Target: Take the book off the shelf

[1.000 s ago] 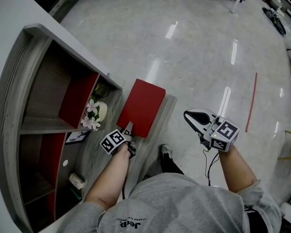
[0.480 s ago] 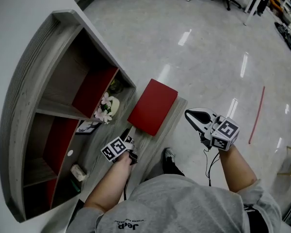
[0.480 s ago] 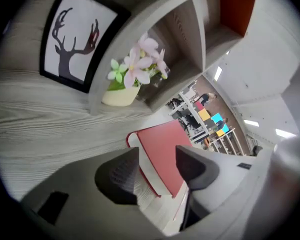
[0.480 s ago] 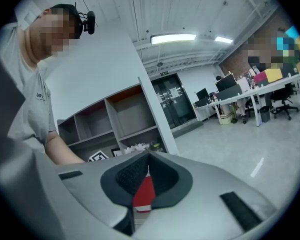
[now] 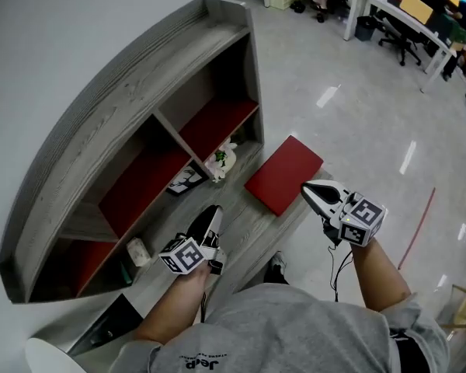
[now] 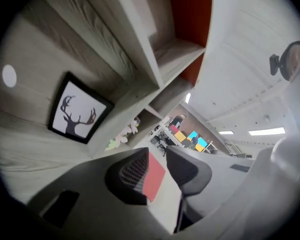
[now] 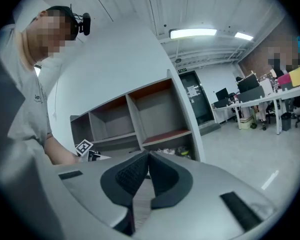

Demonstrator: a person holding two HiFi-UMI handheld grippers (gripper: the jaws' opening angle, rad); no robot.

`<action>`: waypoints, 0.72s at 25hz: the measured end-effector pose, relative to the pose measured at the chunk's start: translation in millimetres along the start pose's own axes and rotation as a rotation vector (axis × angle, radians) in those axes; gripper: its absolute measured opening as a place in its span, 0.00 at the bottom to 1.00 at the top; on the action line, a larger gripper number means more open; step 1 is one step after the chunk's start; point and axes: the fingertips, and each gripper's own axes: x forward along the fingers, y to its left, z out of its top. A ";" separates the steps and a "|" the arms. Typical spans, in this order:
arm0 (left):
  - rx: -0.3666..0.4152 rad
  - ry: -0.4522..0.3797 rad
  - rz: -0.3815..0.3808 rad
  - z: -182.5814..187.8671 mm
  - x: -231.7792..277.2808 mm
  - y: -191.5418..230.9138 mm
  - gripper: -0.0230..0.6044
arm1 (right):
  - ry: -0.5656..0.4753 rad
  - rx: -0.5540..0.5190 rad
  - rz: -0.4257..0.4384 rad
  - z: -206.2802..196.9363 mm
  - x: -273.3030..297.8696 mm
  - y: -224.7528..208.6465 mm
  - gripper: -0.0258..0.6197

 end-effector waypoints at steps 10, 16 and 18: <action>0.179 -0.249 -0.018 89.3 -194.6 -16.6 0.06 | 0.000 -0.076 0.151 26.9 88.4 139.1 0.04; 0.270 -0.371 0.029 122.6 -312.3 -18.3 0.06 | 0.014 -0.130 0.261 39.6 136.0 228.2 0.04; 0.303 -0.394 0.054 129.9 -346.3 -16.8 0.06 | 0.016 -0.145 0.285 42.9 148.7 255.7 0.04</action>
